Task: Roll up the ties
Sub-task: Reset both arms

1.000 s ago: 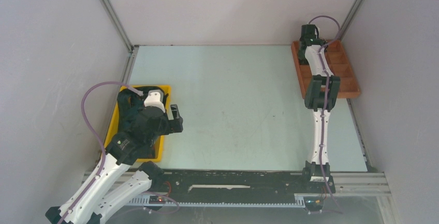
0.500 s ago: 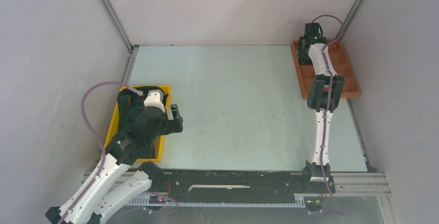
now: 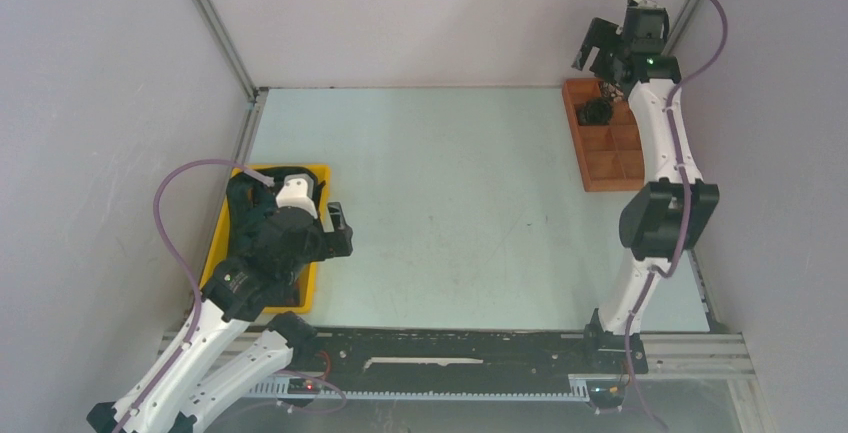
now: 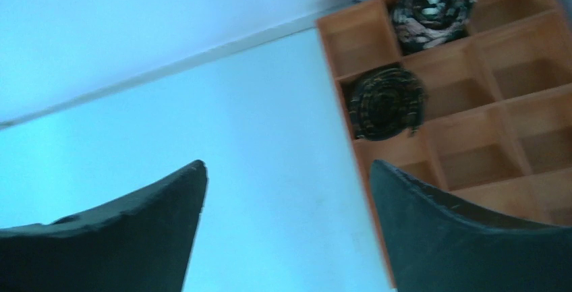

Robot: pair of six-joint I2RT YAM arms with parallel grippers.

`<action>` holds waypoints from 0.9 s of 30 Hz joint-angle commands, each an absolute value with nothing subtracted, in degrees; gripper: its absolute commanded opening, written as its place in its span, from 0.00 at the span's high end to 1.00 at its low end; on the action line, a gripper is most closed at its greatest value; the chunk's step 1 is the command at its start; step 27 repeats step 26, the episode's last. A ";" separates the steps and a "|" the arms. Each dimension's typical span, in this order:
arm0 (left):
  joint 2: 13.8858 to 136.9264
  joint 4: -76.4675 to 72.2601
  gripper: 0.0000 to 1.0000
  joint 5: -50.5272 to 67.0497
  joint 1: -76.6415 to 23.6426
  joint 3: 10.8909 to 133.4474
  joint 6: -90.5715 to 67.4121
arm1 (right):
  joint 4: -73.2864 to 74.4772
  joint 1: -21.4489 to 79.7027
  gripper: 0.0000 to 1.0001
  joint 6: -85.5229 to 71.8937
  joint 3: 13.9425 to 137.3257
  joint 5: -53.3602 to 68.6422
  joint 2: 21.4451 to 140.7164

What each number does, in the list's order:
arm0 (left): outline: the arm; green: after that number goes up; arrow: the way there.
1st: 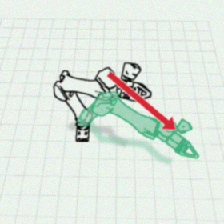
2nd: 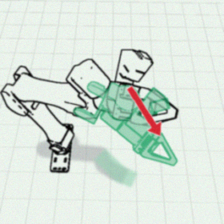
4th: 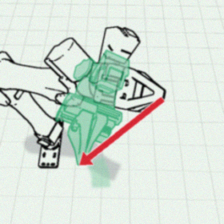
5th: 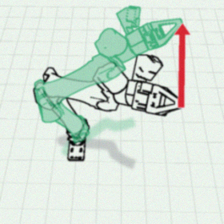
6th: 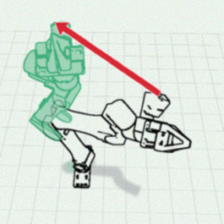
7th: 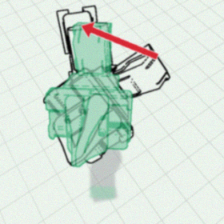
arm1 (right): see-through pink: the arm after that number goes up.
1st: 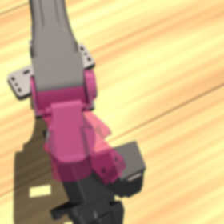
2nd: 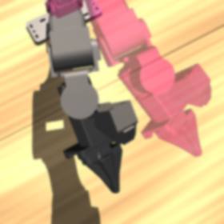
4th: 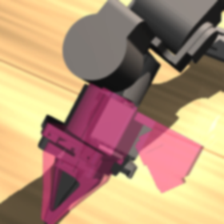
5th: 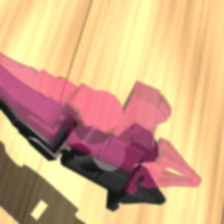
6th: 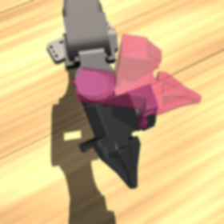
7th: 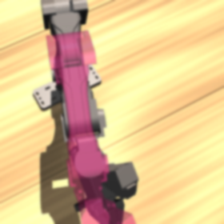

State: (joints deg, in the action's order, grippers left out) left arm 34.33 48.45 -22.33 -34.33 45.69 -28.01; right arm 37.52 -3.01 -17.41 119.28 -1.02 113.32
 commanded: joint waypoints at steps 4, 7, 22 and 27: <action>33.44 46.71 0.00 -23.52 -34.01 45.09 -27.82 | 21.13 -5.65 0.00 -26.90 98.89 23.00 97.27; 33.57 46.75 0.00 -23.79 -33.97 45.08 -27.82 | 14.65 -6.82 0.00 -30.70 89.13 30.19 90.74; 34.19 47.37 0.00 -25.36 -34.01 45.18 -28.21 | 11.65 -5.89 0.00 -32.23 65.15 37.27 73.49; 33.85 47.41 0.00 -25.57 -34.01 45.13 -28.39 | 14.91 -5.55 0.00 -32.04 64.67 37.79 73.37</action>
